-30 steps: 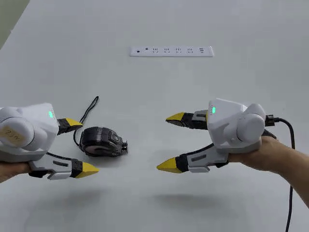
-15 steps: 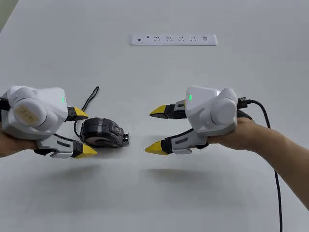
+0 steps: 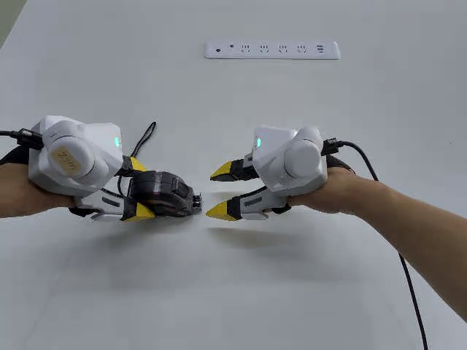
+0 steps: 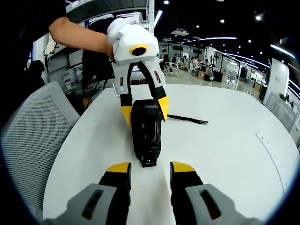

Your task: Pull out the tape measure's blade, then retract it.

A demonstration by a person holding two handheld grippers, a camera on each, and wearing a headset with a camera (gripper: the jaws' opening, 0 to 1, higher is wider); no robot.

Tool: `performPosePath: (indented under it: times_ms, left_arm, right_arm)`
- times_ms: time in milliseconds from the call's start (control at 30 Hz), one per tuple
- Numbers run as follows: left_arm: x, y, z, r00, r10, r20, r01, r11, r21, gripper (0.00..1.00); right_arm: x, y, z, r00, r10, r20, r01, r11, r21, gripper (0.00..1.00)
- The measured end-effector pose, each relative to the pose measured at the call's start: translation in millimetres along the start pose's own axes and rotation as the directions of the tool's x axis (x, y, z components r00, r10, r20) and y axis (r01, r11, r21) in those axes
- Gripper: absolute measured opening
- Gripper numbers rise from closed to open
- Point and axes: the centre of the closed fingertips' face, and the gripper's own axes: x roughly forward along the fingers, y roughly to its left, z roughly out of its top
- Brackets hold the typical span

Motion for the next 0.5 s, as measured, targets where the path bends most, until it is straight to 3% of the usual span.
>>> performPosePath:
  times_ms: [267,300,500]
  left_arm:
    - [3.4,-2.0,-2.2,0.9999,-0.014,-0.010,0.014,1.000,0.026,0.31]
    - [4.0,-1.9,-3.3,0.9997,-0.018,-0.014,0.018,1.000,0.015,0.31]
    - [3.8,-2.0,-3.3,0.9997,-0.024,-0.007,0.024,1.000,0.002,0.31]
  right_arm:
    - [8.4,-1.5,-1.4,0.9999,0.012,-0.008,-0.012,1.000,0.011,0.28]
    - [17.1,0.0,-3.9,0.9992,0.033,-0.021,-0.033,0.999,0.011,0.28]
    - [27.4,5.0,-8.9,0.9968,0.066,-0.045,-0.066,0.998,0.001,0.24]
